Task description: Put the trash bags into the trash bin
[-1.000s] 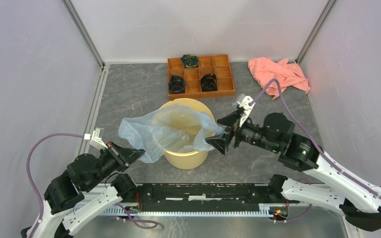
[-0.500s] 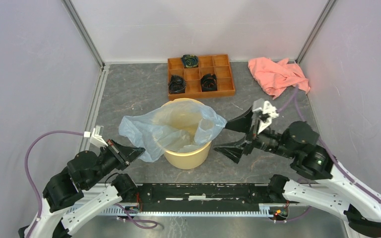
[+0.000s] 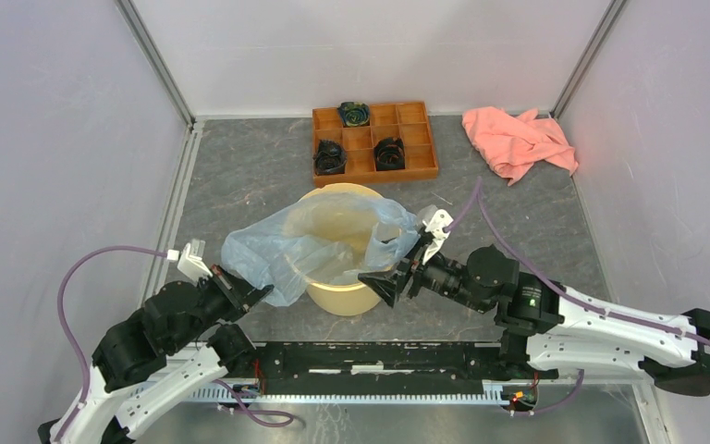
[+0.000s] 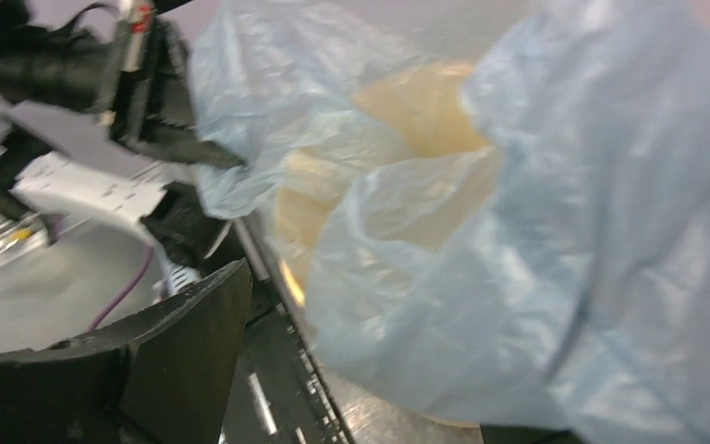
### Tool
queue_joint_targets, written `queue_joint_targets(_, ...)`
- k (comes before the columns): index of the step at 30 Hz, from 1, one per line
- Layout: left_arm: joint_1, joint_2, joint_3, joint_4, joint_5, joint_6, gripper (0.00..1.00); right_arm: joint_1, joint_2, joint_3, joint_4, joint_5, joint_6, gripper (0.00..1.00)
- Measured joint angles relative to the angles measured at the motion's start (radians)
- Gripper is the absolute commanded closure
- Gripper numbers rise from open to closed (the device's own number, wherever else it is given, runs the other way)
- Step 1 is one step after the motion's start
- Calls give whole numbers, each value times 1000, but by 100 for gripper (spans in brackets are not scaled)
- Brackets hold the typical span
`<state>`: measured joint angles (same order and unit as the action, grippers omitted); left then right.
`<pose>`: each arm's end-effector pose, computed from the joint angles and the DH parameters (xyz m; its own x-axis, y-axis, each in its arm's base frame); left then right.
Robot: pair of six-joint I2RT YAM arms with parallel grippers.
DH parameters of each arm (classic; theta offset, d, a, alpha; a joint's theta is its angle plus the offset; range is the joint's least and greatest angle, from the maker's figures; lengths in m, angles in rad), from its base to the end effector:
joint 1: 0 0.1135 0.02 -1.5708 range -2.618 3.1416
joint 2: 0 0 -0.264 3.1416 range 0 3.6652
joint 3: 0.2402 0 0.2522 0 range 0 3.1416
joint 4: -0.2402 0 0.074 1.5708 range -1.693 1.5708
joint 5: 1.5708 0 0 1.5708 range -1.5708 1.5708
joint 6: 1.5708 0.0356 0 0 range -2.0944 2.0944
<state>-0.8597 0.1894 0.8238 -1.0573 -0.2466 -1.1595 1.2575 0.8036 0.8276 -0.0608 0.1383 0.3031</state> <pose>0.0206 -0.0106 0.3122 -0.6474 -0.6104 -0.4564 -0.0099 0.6055 -0.7958 0.0630 0.1787 0.3654 -0.2794 0.0968 -0.9553 -0.8554 0.4269 0.2934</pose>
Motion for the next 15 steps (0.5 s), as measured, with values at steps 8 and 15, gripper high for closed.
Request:
queue_joint_targets(8, 0, -1, 0, -45, -24, -2, 98, 37, 49, -3, 14, 298, -82, 99)
queue_joint_targets(15, 0, 11, 20, -123, -69, -22, 98, 39, -11, 39, -109, 288, -49, 99)
